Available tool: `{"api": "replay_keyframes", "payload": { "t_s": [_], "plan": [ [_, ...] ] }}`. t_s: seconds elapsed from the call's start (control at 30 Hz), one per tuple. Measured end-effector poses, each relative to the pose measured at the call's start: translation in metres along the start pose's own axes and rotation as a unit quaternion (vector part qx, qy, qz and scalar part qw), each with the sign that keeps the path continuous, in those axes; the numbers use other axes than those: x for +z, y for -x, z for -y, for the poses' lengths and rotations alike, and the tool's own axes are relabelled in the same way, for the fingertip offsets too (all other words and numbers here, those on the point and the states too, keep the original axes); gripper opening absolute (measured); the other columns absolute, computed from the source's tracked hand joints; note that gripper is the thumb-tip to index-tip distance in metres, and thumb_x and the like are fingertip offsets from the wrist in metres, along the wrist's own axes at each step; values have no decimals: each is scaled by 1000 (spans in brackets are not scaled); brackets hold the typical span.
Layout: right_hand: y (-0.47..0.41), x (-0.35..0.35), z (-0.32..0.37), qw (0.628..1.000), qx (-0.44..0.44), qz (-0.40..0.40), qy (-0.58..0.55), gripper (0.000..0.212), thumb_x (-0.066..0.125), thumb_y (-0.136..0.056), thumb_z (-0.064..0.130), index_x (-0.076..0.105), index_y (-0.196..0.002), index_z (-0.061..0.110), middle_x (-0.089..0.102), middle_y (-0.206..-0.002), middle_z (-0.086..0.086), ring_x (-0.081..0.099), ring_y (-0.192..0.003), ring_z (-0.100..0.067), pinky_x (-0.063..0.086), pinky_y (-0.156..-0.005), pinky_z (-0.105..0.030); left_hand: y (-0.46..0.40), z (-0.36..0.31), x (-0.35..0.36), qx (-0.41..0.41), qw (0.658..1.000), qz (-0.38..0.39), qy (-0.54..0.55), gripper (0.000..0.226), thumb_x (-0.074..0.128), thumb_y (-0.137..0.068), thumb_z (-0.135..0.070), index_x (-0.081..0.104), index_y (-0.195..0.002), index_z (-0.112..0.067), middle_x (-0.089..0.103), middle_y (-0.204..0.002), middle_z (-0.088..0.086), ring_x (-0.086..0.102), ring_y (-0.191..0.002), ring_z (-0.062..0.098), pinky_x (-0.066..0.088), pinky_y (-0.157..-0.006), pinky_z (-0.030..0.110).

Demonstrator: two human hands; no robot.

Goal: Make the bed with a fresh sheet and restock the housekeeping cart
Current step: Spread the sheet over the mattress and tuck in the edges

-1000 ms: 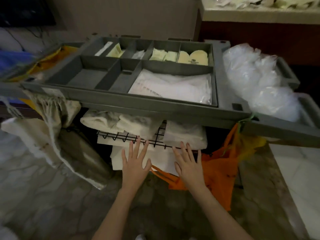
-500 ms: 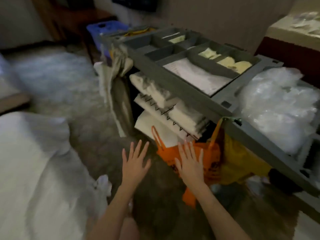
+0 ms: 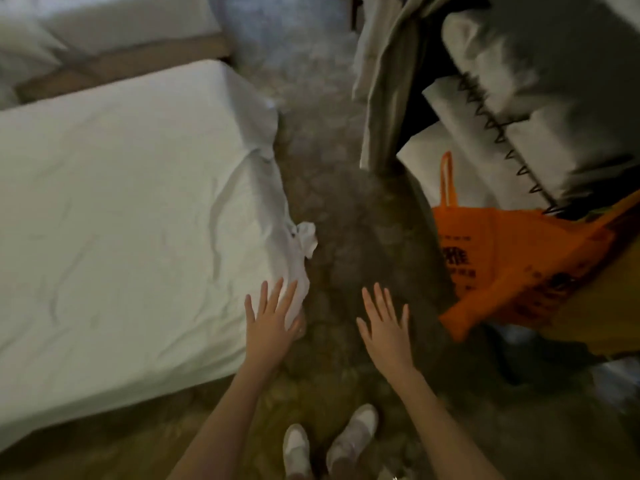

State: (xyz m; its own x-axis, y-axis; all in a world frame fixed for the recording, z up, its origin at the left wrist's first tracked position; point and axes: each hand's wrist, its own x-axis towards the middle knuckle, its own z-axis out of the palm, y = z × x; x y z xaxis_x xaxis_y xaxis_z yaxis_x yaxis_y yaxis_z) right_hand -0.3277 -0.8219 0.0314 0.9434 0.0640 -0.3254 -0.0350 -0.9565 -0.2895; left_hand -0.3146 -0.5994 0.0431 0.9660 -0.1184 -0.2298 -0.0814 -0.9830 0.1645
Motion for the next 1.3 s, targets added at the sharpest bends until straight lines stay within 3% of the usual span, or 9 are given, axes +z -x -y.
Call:
{"api": "replay_keyframes", "payload": {
  "t_s": [0.13, 0.37, 0.5, 0.63, 0.8, 0.93, 1.03, 1.13, 1.3],
  "plan": [
    [7, 65, 19, 998, -22, 48, -20, 64, -1, -88, 57, -12, -144, 29, -11, -156, 4, -14, -143, -14, -9, -113, -46, 38, 36, 55, -60, 997, 6, 43, 70, 11, -83, -60, 2, -148, -37, 7, -158, -6, -8, -144, 20, -10, -113, 48],
    [-21, 181, 40, 991, -44, 88, -88, 63, 36, -99, 42, 0, -151, 29, -10, -159, 2, -10, -146, -15, -2, -116, -47, 43, 72, 151, -65, 993, 0, 96, 66, 23, -86, -59, 4, -146, -41, 3, -158, -9, -12, -142, 13, -11, -114, 44],
    [-52, 239, 46, 986, -53, 87, -130, 64, 47, -97, 33, 13, -151, 28, 1, -160, 1, -2, -146, -14, 3, -117, -45, 23, 87, 198, -62, 985, -54, 154, 62, 59, -91, -28, 30, -147, -30, 22, -157, -2, 2, -145, 17, 6, -118, 52],
    [-82, 289, 50, 973, -56, 31, -221, 59, 62, -89, 22, 38, -143, 19, 33, -151, -5, 26, -140, -21, 19, -112, -34, 7, 107, 236, -27, 968, -214, 125, 41, 62, -81, -24, 64, -122, -27, 53, -135, 5, 38, -132, 26, 28, -108, 49],
    [-106, 329, 65, 949, -43, -67, -304, 41, 70, -81, 9, 60, -121, 14, 56, -127, -5, 47, -120, -19, 42, -99, -34, -12, 115, 240, -28, 937, -328, 112, 18, 62, -79, -28, 75, -92, -29, 65, -113, -1, 48, -111, 19, 28, -95, 36],
    [-102, 326, 66, 944, -50, -112, -307, 21, 67, -80, 3, 68, -99, 13, 62, -105, -3, 47, -101, -10, 48, -83, -32, -13, 111, 229, -83, 924, -315, 201, 21, 57, -80, -33, 74, -85, -23, 66, -103, -11, 51, -106, 13, 28, -91, 30],
    [-88, 302, 66, 933, -51, -111, -338, 12, 65, -82, 2, 67, -91, 10, 59, -94, 0, 54, -92, -15, 46, -75, -26, -9, 104, 206, -155, 899, -258, 319, 24, 57, -85, -34, 73, -88, -17, 66, -89, -12, 61, -92, 18, 42, -87, 37],
    [-76, 268, 75, 909, -24, -89, -408, 12, 62, -88, 10, 62, -99, 17, 57, -98, 7, 56, -92, -8, 44, -76, -18, -5, 97, 176, -217, 853, -234, 412, 12, 59, -92, -18, 68, -85, -15, 65, -78, -11, 61, -79, 11, 43, -72, 21],
    [-84, 231, 99, 892, -48, -88, -440, 33, 65, -86, 16, 59, -119, 19, 58, -115, 8, 53, -106, -4, 45, -89, -17, -3, 97, 129, -243, 834, -228, 440, 17, 54, -95, -15, 63, -80, -12, 59, -68, -8, 52, -64, -1, 36, -60, 10]
  ]
}}
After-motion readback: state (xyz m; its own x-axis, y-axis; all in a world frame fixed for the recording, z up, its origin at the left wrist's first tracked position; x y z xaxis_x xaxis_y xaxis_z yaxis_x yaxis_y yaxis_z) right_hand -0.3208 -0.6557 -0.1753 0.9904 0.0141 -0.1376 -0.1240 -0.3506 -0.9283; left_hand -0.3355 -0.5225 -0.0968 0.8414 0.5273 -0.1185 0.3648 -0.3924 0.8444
